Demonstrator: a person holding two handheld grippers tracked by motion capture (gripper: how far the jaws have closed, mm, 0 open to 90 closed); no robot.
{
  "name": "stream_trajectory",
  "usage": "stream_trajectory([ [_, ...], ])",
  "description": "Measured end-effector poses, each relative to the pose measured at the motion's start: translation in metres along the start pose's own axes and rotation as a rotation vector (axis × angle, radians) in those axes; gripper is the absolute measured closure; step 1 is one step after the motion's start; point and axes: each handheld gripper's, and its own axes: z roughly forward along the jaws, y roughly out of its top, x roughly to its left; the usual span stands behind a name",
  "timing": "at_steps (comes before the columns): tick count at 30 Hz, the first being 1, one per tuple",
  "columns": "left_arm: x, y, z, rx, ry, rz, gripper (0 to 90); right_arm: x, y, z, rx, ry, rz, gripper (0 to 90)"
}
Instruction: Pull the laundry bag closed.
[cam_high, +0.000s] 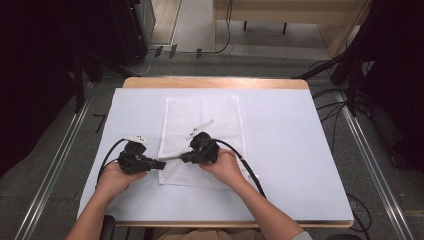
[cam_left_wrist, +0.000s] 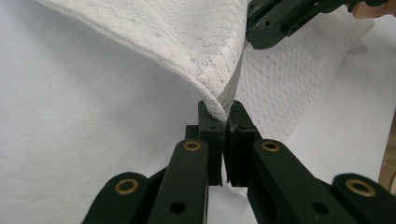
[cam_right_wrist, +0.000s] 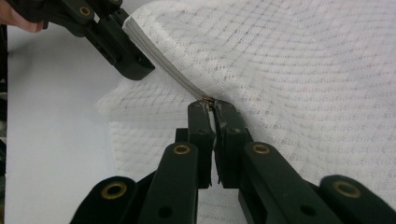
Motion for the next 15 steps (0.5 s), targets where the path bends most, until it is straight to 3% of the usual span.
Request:
stream_trajectory([
  [3,0.0010,-0.0003,-0.0013,-0.005,-0.001,-0.001,87.7,0.0011,-0.0004,-0.0014,0.006,-0.014,-0.019,88.3],
  [8,0.0027,-0.0010,-0.0023,-0.006,0.001,-0.002,87.7,-0.0049,-0.0035,-0.0054,0.007,-0.012,0.010,88.3],
  [15,0.0035,-0.0018,-0.0023,-0.009,-0.002,-0.005,87.7,-0.0059,-0.0045,-0.0089,0.011,-0.020,0.000,88.3],
])
